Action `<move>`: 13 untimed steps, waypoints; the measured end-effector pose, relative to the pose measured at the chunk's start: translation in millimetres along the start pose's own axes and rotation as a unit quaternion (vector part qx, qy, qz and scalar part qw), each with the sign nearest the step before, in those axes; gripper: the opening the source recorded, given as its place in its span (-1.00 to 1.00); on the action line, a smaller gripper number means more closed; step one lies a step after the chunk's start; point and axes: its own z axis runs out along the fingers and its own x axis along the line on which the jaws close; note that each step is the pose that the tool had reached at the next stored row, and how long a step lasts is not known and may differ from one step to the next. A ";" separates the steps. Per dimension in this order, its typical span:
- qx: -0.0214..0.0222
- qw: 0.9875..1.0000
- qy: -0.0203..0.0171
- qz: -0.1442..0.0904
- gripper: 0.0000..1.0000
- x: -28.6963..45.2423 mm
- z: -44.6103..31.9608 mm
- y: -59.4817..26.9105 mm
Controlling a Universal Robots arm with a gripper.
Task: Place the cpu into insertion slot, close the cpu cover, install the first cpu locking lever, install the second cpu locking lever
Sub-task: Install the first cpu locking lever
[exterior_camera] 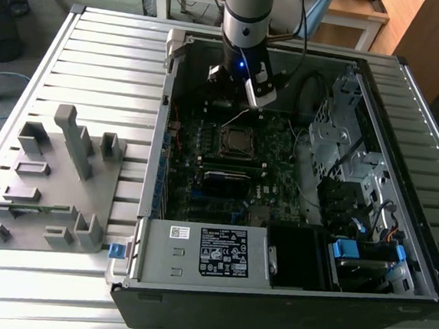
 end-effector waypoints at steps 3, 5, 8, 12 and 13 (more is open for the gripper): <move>0.000 1.000 0.000 0.000 -0.80 -2.6 1.9 0.2; 0.000 1.000 0.000 0.000 -0.80 -4.2 3.3 0.1; 0.000 1.000 0.000 0.000 -0.80 -5.0 5.5 1.3; 0.000 1.000 0.000 0.000 -0.80 -5.2 6.5 2.3; 0.000 1.000 0.000 0.000 -0.80 -5.2 6.5 2.3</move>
